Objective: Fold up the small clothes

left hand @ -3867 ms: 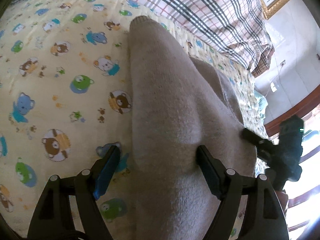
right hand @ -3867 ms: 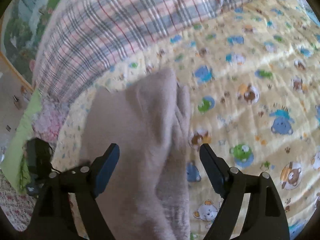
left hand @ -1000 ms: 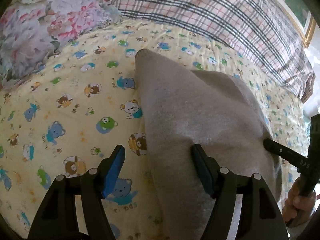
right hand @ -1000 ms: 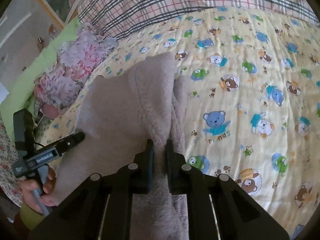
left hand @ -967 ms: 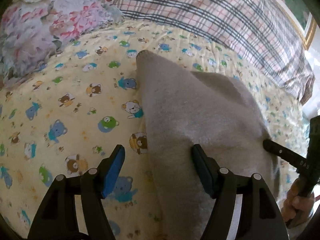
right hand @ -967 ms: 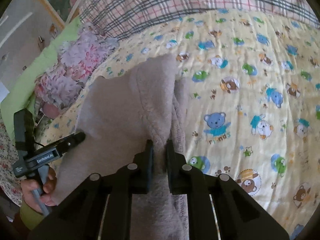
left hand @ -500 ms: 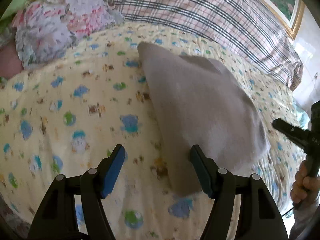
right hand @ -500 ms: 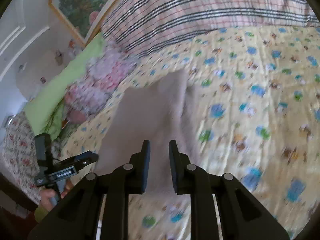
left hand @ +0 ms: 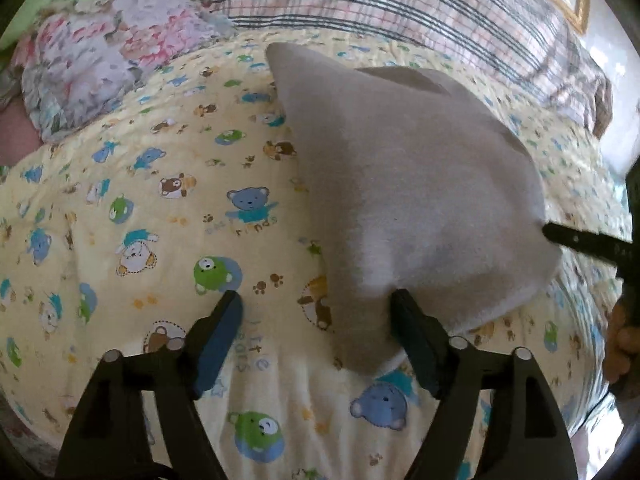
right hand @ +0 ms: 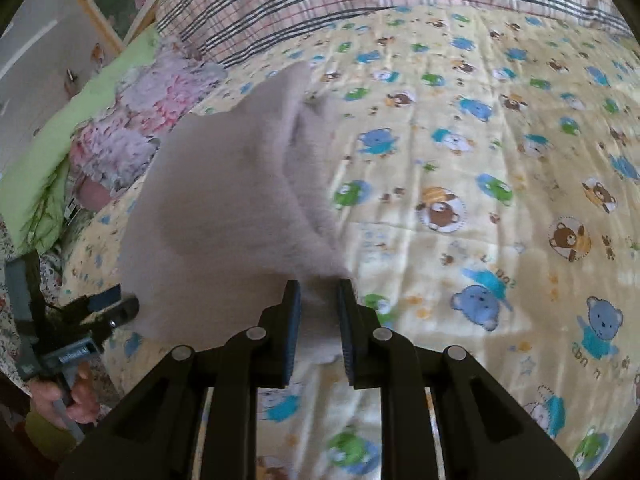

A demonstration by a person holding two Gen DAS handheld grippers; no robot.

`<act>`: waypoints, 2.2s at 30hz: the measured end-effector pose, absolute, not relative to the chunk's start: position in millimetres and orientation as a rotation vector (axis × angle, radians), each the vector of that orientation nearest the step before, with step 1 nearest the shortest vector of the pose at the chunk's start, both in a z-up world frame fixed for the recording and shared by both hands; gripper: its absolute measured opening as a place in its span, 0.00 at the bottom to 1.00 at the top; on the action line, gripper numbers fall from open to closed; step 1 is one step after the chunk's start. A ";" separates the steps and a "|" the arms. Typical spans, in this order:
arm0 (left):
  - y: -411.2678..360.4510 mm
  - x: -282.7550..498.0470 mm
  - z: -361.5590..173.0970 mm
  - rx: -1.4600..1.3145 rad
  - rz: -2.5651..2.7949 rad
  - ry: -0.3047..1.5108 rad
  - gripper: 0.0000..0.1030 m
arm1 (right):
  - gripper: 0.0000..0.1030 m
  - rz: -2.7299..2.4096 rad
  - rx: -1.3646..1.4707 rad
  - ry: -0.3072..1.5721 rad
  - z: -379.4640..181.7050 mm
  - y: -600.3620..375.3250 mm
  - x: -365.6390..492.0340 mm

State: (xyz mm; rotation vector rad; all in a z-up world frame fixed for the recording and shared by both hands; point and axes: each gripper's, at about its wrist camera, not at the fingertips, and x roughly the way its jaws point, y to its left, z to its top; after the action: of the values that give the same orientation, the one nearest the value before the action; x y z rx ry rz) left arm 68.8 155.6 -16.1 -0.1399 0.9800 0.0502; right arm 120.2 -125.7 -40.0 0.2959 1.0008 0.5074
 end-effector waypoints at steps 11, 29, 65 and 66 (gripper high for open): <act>171.1 59.1 12.4 -0.222 0.068 0.946 0.76 | 0.21 0.511 0.298 0.924 -12.6 -125.4 104.9; 136.9 16.8 37.1 -0.177 0.086 0.889 0.79 | 0.52 0.605 0.261 0.834 11.0 -110.4 56.5; 136.6 -7.0 31.0 -0.103 0.172 0.794 0.90 | 0.96 0.612 0.037 0.734 9.4 -84.1 23.7; 135.8 -4.6 30.3 -0.097 0.173 0.793 0.90 | 0.96 0.612 0.038 0.735 8.3 -82.9 27.5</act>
State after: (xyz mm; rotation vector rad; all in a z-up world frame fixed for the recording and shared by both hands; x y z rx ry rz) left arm -4.6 135.8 30.3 -0.0973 0.7930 0.1726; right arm 27.5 -82.9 8.3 0.0379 0.7354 0.6117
